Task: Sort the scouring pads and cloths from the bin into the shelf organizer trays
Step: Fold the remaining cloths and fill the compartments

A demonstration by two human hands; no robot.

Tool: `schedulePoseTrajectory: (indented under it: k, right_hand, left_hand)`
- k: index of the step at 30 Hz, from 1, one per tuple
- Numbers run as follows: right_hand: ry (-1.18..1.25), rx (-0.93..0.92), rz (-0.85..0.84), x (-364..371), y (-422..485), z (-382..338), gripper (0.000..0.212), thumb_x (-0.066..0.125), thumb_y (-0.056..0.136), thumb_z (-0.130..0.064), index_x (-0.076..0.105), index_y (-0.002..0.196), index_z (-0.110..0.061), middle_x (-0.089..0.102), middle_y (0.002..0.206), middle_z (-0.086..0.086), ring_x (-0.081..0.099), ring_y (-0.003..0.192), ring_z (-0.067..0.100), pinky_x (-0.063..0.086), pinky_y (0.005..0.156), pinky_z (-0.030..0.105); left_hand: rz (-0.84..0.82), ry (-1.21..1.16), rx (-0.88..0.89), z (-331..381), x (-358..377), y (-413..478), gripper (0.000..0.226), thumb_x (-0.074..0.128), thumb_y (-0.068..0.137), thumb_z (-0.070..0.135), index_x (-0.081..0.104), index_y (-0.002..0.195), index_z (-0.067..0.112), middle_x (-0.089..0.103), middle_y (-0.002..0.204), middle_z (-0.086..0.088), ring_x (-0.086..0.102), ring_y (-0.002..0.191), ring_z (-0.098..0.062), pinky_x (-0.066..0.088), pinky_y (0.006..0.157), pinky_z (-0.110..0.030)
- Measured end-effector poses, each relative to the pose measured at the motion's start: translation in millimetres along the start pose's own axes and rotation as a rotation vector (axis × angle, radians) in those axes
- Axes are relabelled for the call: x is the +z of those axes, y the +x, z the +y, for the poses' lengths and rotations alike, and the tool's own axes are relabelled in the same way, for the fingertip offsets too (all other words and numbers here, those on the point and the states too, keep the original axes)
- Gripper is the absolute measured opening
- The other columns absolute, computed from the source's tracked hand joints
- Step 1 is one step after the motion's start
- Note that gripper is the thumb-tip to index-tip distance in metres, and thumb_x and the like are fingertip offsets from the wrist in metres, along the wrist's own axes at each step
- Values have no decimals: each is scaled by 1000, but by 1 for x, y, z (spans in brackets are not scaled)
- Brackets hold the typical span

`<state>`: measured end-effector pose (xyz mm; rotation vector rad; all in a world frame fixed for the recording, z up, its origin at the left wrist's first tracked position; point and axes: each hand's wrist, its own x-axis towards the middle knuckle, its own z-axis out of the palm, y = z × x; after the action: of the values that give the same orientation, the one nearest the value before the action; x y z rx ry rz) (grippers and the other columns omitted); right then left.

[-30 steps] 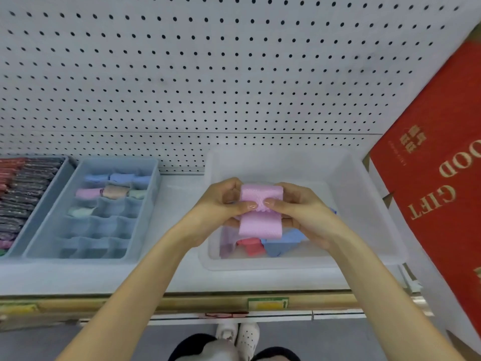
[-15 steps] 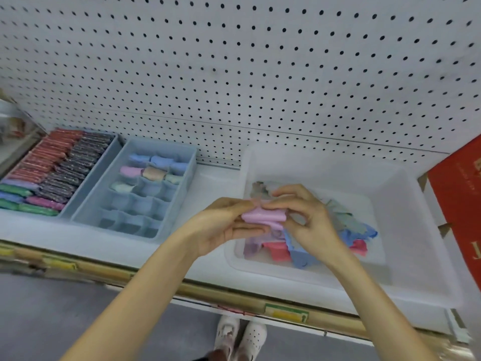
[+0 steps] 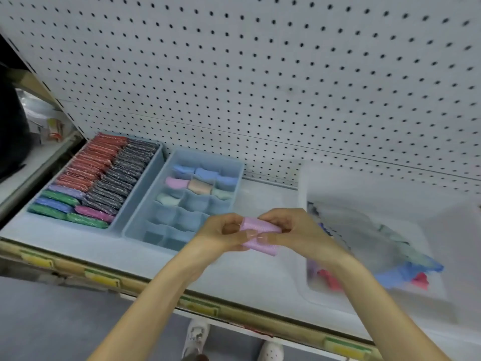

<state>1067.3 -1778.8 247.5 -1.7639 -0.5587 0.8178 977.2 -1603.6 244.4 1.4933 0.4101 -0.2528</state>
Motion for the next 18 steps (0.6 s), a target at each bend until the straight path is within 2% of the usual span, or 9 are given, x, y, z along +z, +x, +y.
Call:
schedulePoseTrajectory:
  k: [2,4,6,8,10,12,13,15,18]
  right_hand:
    - [5,10,-39,21,23,-5,22,75,78,-2,71,98,-7,71,88,10,63,79,9,47,71,21]
    - [-12,37,-95,45,49,-9,21,75,77,-8,70,98,-4,68,88,19,60,78,12,44,69,24]
    - [-43,83,-142,67,74,-11,11,73,80,-10,67,87,-6,61,76,14,54,73,12,39,65,24]
    - [-68,104,-95,83,100,-9,11,73,80,-12,62,82,-8,59,76,10,55,71,15,41,65,27]
    - [-88,137,99,95,126,-2,17,73,76,-18,61,85,-12,65,84,9,62,79,23,48,73,35]
    - [-115,173,310,103,150,6,23,74,78,-12,54,81,-23,64,81,-3,62,77,18,48,71,28]
    - [-141,170,366,108,161,9,29,73,80,-9,51,81,-27,62,81,-8,60,74,13,48,69,24]
    - [-216,143,411,119,178,19,30,70,82,-9,53,87,-33,65,84,-7,61,77,15,50,73,30]
    - [-639,133,399,131,189,30,27,69,82,-17,67,107,-27,70,100,-1,64,90,23,48,77,33]
  left_hand:
    - [21,-20,-30,-7,-36,1,32,79,78,13,66,106,3,71,102,-14,70,90,-20,55,75,-23]
    - [74,-36,-65,-11,-69,5,28,78,79,7,64,102,0,69,98,-16,69,86,-20,57,73,-26]
    - [114,-62,-92,-14,-100,13,19,72,83,4,61,97,-2,66,89,-16,69,80,-17,59,71,-29]
    - [198,-31,-32,-20,-131,23,5,65,89,6,61,89,4,68,81,-9,69,71,-13,60,73,-34]
    - [377,237,126,-31,-165,32,5,62,92,15,62,88,14,69,80,2,67,75,-11,56,81,-37]
    - [484,650,262,-43,-194,38,13,58,95,26,63,102,16,67,98,6,62,91,-11,48,84,-31]
    - [481,792,305,-50,-207,42,23,55,96,30,62,111,14,64,108,3,58,100,-14,44,87,-30]
    - [392,942,362,-65,-225,51,37,48,99,37,60,122,10,60,123,-6,54,114,-23,41,96,-34]
    - [297,1176,438,-84,-238,65,46,35,96,35,61,125,9,60,130,-10,54,122,-28,31,106,-38]
